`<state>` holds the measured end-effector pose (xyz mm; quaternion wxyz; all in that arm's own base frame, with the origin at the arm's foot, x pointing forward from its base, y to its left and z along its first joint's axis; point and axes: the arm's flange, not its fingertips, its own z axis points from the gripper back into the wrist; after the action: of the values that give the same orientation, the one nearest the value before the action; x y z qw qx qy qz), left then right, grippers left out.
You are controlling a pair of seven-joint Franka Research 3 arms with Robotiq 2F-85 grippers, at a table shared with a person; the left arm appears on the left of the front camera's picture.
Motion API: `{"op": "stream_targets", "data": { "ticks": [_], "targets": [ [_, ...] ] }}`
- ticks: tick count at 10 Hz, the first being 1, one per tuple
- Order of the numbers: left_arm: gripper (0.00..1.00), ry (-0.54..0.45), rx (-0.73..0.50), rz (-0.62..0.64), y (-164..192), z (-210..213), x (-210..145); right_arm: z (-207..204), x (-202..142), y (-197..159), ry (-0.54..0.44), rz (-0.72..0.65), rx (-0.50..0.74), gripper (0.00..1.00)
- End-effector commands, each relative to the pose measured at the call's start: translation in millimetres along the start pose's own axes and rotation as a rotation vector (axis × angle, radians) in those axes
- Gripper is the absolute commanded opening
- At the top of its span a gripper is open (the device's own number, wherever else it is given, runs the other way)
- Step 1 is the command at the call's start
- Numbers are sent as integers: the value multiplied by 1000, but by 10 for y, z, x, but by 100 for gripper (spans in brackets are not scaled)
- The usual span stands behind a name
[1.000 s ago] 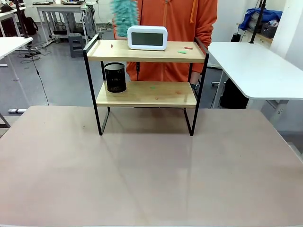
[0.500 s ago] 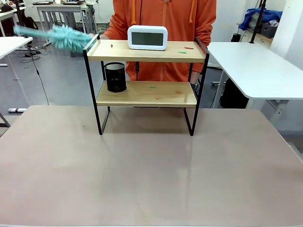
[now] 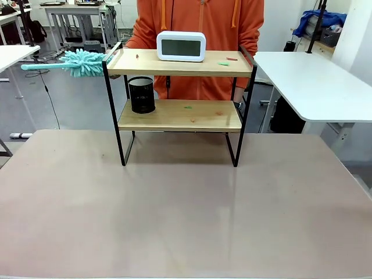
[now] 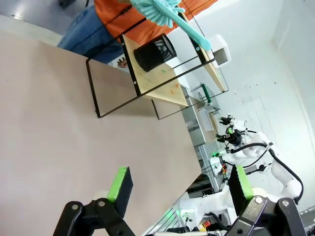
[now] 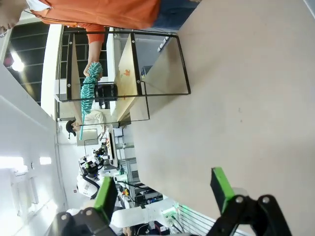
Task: Clean the shelf.
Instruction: Pick up the Duster from the human.
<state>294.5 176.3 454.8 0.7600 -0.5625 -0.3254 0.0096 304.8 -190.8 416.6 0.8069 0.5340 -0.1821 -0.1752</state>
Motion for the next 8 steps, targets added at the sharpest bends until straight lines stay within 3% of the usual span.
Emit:
{"op": "stream_targets", "data": {
  "ticks": [1,2,3,5,6,8],
  "targets": [
    [100,13,-73,78,-74,47,133,-2,16,14,-11,13,17,100],
    [100,-65,-55,147,-159,-6,380,-2,16,14,-11,13,17,100],
    [100,-65,-83,270,-291,-83,689,-2,16,14,-11,13,17,100],
    [100,25,-127,422,-503,-370,1305,-2,16,14,-11,13,17,100],
    [100,-4,-73,389,-556,-596,1520,-2,16,14,-11,13,17,100],
    [100,63,5,420,-462,-1049,1800,-2,16,14,-11,13,17,100]
  ]
}}
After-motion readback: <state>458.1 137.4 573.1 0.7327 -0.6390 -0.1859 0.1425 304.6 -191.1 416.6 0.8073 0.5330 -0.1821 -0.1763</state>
